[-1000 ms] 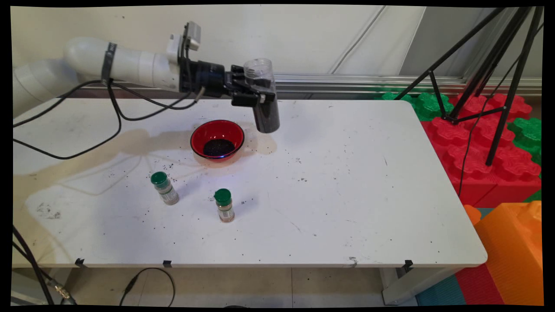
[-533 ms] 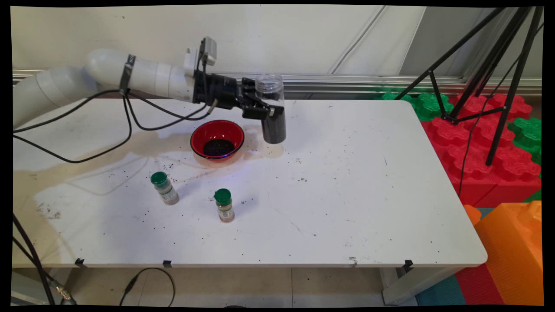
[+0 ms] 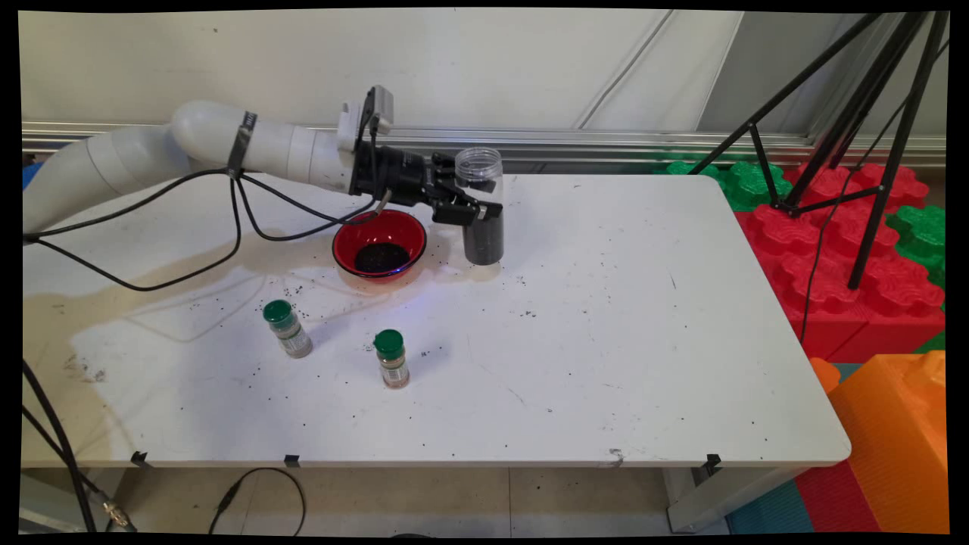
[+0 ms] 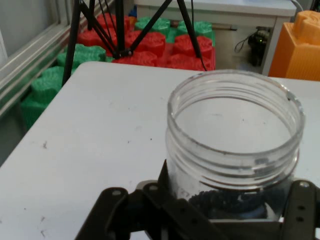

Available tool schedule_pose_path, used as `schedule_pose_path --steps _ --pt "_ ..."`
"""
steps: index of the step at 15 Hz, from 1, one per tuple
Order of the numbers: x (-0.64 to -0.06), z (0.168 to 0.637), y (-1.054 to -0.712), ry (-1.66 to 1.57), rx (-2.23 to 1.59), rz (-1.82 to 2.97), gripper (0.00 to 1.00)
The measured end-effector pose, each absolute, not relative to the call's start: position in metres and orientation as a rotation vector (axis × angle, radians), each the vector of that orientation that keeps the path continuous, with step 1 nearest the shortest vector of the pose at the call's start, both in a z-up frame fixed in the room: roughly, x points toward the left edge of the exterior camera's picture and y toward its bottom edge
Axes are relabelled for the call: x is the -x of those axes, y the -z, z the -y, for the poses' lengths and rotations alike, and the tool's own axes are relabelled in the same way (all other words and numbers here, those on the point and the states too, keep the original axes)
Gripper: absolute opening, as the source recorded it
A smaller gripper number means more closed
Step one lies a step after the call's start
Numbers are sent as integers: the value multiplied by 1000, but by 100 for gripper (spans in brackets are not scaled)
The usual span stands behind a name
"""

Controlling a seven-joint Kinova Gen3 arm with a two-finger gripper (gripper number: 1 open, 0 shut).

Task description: Place the picked object on the table

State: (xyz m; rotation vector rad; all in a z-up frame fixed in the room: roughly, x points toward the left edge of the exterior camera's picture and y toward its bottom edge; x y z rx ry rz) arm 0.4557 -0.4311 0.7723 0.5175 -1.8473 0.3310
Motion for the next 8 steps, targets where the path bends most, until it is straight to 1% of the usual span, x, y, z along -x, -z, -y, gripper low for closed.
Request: schedule_pose_path --steps 8 --pt "-452 436 -755 -322 -513 1878 0"
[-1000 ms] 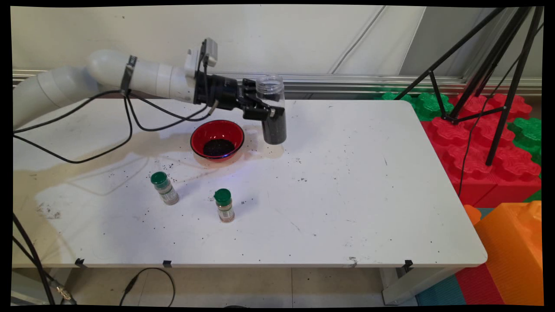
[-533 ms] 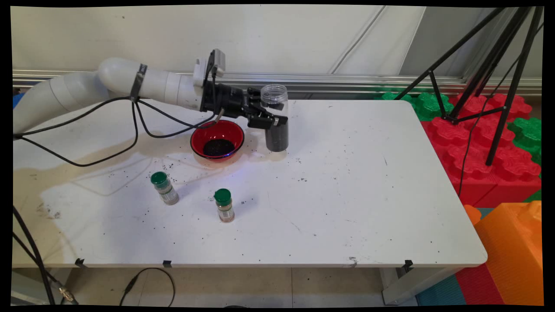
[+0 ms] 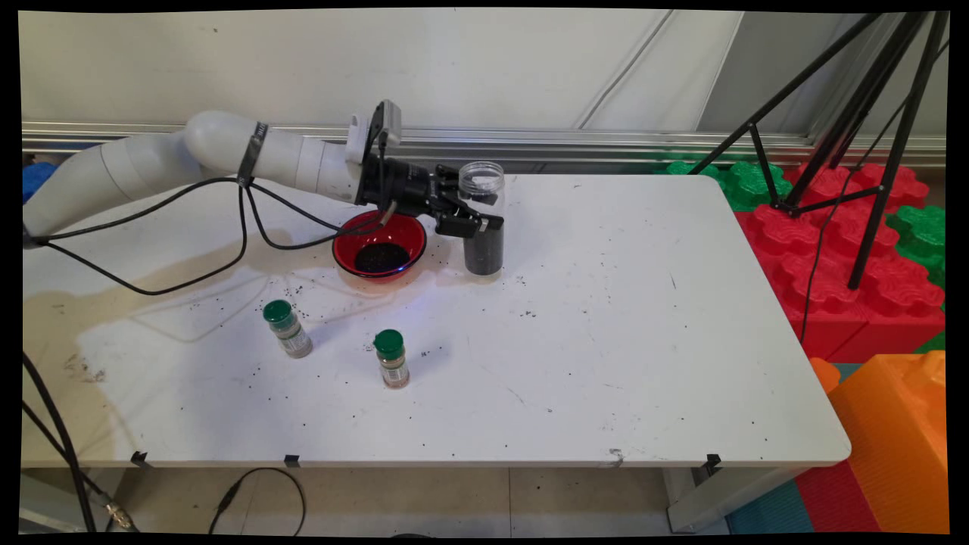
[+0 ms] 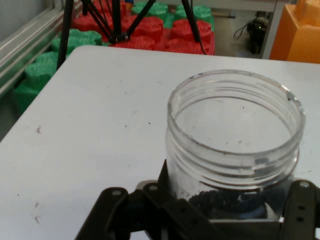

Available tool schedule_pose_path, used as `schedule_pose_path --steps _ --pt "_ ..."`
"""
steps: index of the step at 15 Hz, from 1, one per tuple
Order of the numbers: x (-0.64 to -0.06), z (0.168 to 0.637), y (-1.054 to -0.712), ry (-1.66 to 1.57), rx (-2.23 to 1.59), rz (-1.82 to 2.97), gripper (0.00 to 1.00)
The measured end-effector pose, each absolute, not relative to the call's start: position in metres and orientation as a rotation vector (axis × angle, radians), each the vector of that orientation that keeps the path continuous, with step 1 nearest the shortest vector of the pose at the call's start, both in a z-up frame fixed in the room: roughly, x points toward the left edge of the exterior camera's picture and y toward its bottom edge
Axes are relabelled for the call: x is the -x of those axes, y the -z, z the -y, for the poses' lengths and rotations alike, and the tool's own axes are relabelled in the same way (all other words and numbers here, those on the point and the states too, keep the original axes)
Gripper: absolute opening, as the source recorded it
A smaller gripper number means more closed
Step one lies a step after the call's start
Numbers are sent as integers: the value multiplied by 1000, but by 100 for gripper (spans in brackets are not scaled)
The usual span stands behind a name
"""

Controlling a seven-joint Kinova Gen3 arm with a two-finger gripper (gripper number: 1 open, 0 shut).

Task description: Place the picked object on the table

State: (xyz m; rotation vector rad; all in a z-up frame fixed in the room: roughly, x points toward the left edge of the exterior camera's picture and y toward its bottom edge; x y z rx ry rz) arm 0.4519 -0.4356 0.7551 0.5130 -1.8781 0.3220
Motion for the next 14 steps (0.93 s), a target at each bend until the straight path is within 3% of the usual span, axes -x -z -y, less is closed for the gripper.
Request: schedule_pose_path --steps 14 --pt "-451 438 -744 -319 -517 1903 0"
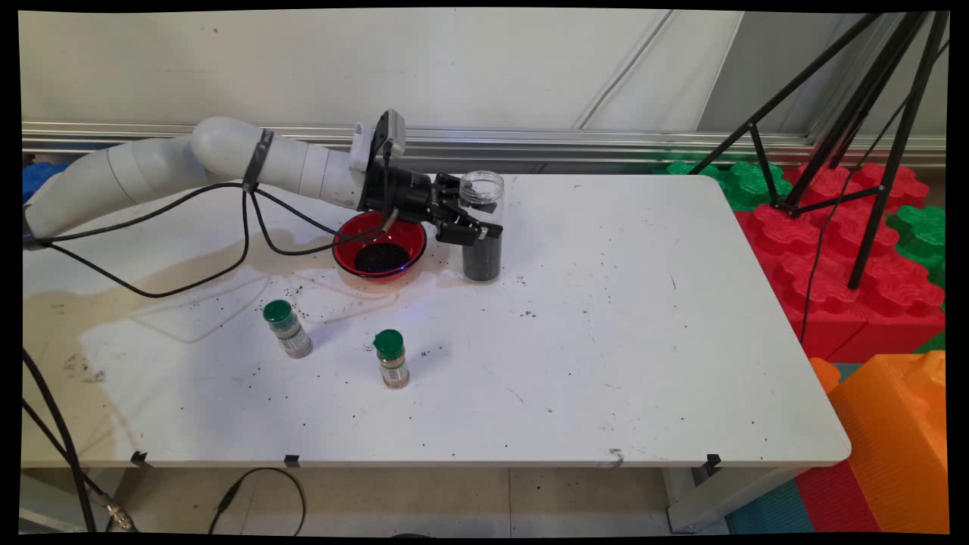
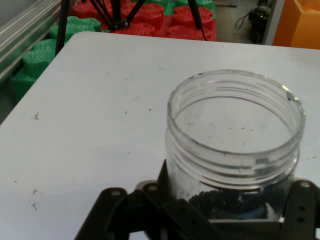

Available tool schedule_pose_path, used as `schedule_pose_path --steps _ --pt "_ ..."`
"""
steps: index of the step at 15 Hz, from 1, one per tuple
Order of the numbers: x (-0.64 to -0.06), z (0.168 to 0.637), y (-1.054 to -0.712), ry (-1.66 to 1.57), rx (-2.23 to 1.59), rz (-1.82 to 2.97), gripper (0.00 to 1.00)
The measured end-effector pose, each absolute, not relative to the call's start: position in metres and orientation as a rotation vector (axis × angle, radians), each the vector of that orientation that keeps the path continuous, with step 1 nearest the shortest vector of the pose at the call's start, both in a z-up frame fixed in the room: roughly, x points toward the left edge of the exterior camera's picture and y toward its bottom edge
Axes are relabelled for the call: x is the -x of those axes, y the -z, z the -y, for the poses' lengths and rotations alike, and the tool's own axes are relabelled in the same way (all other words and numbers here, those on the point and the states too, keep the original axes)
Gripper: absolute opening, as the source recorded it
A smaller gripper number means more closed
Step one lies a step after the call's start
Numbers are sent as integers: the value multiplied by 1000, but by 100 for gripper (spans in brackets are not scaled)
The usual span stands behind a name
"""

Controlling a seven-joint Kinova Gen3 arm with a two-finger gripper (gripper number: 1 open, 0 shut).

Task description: Place the picked object on the table

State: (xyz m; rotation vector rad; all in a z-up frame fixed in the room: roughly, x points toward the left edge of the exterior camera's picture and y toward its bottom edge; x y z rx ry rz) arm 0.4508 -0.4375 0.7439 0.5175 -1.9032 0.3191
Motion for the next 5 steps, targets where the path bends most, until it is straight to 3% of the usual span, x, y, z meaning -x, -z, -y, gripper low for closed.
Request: schedule_pose_path --steps 2,3,5 --pt "-451 437 -744 -319 -516 1906 0" --pt "-451 436 -744 -319 -516 1907 100" --pt "-452 435 -743 -320 -515 1910 100"
